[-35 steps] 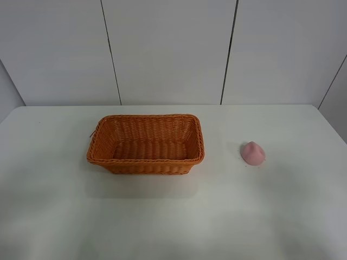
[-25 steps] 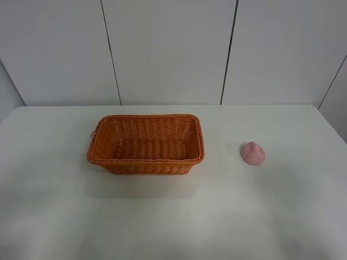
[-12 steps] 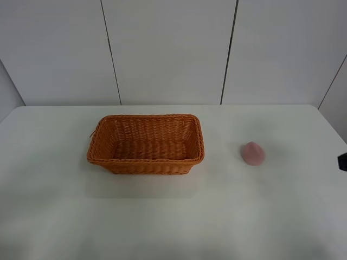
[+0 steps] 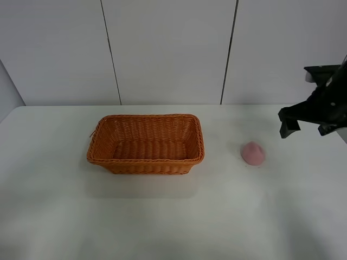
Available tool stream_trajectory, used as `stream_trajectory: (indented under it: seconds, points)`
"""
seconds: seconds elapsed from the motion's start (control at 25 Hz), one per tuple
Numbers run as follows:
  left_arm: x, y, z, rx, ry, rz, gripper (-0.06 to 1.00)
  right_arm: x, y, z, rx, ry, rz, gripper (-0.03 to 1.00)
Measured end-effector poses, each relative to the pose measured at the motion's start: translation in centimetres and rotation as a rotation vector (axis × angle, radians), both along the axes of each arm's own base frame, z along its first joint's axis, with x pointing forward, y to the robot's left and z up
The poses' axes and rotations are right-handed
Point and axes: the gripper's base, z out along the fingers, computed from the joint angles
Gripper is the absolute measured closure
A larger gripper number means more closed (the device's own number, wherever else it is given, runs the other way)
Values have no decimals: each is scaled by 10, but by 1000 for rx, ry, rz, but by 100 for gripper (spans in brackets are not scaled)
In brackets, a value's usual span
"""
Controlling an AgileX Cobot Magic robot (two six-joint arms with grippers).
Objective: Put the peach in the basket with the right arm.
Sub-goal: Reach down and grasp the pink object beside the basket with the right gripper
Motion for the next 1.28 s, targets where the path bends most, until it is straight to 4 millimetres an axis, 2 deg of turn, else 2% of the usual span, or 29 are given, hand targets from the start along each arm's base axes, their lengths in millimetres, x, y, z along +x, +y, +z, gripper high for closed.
stream_trajectory:
  seconds: [0.16,0.32,0.44,0.8,1.04,1.28]
  points:
    - [0,0,0,0,0,0,-5,35,12,-25,23,45,36,30]
    - [0,0,0,0,0,0,-5,50,37,-45,30,80,98,30]
    - [0,0,0,0,0,0,-5,54,44,-61,38,102,108,30]
    - [0,0,0,0,0,0,-5,65,41,-96,38,108,94,30]
    - [0,0,0,0,0,0,-5,69,43,-126,59,147,76,30]
    - [0,0,0,0,0,0,-5,71,44,-129,71,124,68,34]
